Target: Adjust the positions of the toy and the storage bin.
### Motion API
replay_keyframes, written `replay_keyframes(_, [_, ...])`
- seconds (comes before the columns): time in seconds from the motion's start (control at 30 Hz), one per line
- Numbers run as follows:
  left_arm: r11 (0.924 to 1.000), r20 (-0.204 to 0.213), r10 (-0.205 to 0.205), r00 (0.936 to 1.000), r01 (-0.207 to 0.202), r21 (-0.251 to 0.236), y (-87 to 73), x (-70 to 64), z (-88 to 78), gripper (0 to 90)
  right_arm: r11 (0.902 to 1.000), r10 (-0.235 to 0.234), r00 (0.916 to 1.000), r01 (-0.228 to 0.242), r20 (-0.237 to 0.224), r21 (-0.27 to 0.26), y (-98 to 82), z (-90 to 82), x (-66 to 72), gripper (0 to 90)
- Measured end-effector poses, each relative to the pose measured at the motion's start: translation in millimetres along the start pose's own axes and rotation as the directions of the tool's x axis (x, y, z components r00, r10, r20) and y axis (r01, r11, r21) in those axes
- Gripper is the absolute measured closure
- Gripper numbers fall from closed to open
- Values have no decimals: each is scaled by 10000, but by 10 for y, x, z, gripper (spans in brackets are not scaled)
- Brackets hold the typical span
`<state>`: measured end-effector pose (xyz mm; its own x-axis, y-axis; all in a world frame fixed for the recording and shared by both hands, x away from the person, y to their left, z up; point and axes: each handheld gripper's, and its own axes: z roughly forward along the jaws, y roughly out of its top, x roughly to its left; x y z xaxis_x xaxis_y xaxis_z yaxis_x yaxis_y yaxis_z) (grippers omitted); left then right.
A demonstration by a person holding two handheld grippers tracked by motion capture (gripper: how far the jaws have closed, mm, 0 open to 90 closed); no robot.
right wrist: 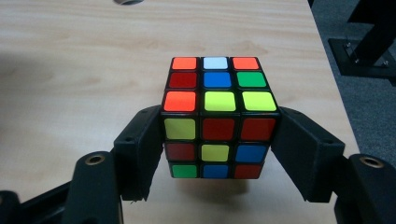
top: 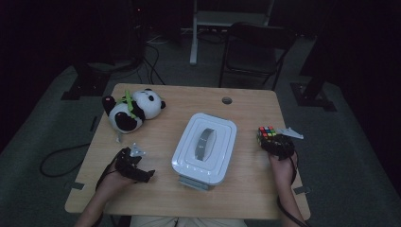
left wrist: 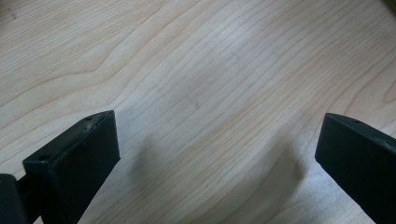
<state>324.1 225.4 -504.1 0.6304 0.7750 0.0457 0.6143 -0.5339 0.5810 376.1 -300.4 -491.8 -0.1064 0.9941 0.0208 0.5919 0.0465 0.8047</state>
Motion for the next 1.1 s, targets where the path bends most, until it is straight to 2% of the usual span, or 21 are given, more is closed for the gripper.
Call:
replay_keyframes(0.17, [9999, 39, -96, 9999, 95, 52, -31, 38, -2, 4, 9998, -165, 9997, 164, -153, -113, -244, -232, -17, 342])
replay_keyframes(0.37, [9997, 52, 118, 9999, -119, 211, -71, 22, -3, 5, 9994, -224, 9997, 222, -77, -273, -534, -506, 4, 342])
replay_keyframes(0.5, [9995, 75, 146, 9999, -148, 276, -100, 14, -8, 4, 9987, -396, 9991, 400, 144, -316, -649, -662, 50, 342])
replay_keyframes(0.73, [9999, 132, -18, 9999, 16, 139, -148, 33, -35, 4, 9978, -251, 9995, 239, -177, -619, -843, -836, 69, 341])
replay_keyframes(0.87, [9998, 152, -74, 9999, 71, 181, -158, 33, -33, 4, 9973, -150, 9997, 137, -171, -725, -872, -861, 61, 340])
replay_keyframes(0.9, [9997, 165, -61, 9998, 57, 240, -169, 34, -22, 4, 9950, -283, 9994, 261, -217, -964, -866, -877, 69, 272])
replay_keyframes(0.93, [9997, 176, -37, 9998, 33, 246, -169, 35, -19, 4, 9940, -389, 9990, 366, -211, -1029, -846, -887, 78, 249])
replay_keyframes(1.0, [9997, 191, -63, 9998, 58, 249, -169, 44, -15, 4, 9878, -642, 9979, 617, -127, -1432, -801, -934, 105, 230])
replay_keyframes(1.1, [9996, 250, -113, 9996, 107, 251, -164, 56, -9, 5, 9751, -965, 9945, 865, -398, -2040, -720, -992, 149, 206])
